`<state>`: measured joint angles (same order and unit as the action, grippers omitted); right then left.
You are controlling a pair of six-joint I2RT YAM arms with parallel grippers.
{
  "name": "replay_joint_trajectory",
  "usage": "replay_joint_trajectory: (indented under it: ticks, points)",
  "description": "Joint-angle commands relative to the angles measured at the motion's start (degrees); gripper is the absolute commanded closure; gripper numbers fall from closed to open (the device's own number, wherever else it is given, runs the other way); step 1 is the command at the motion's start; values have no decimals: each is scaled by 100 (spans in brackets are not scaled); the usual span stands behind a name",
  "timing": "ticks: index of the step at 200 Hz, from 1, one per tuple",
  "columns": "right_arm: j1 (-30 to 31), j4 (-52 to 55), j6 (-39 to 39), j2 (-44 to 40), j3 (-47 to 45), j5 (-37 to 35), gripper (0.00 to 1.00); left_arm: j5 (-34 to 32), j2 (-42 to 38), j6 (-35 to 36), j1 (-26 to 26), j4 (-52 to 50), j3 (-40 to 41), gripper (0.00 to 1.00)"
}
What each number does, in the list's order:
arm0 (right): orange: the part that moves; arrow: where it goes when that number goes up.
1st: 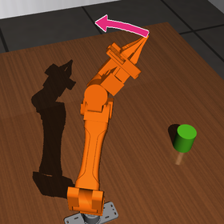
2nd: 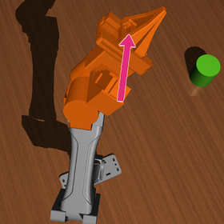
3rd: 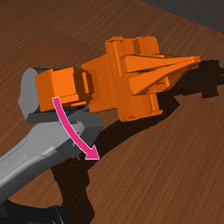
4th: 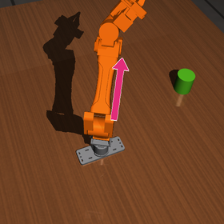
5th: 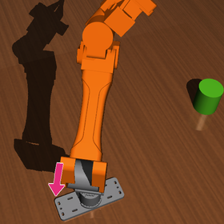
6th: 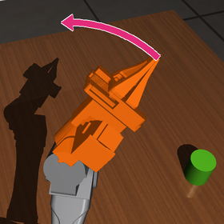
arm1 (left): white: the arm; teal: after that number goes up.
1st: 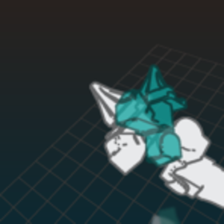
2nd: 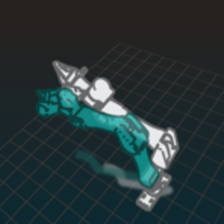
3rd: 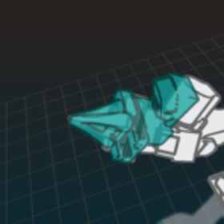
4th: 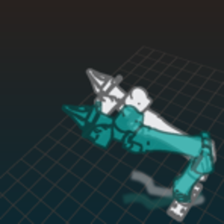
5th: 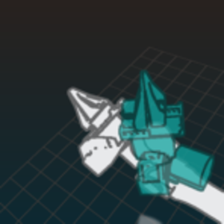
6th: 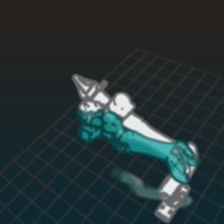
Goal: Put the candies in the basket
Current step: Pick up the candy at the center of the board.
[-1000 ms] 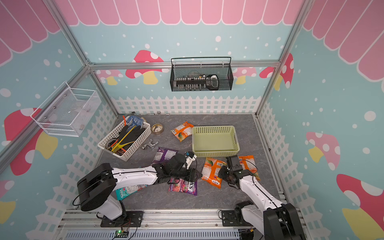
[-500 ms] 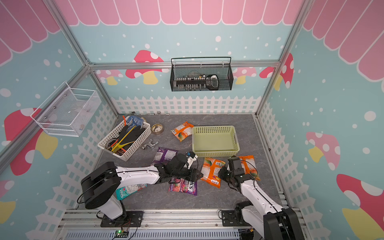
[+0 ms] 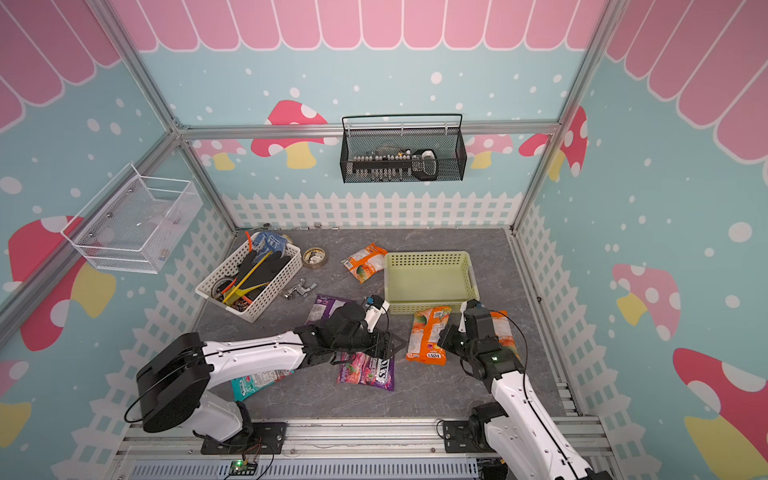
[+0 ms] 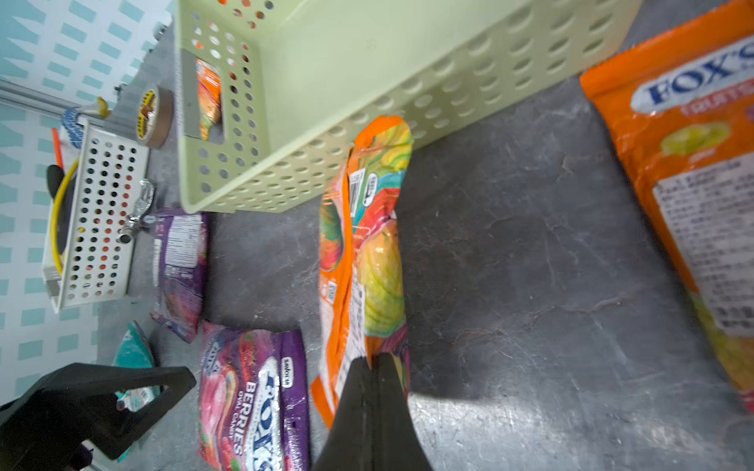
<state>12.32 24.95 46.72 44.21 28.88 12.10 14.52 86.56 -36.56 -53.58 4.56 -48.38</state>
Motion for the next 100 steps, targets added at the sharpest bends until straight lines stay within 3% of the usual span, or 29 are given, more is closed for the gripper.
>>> replay_joint_trajectory:
  ticks: [1,47,79,100]
  points:
    - [-29,445,-89,-217,575,5,100,-252,-493,44,237,-352,100,1]
    - [-28,752,-179,-22,2034,278,100,-344,-1279,199,930,-1088,117,1]
    - [-27,272,-274,590,2592,202,100,-343,-1707,316,1351,-1374,247,1]
    - [-21,-617,165,932,2481,141,100,-274,-1964,333,1620,-1464,381,1]
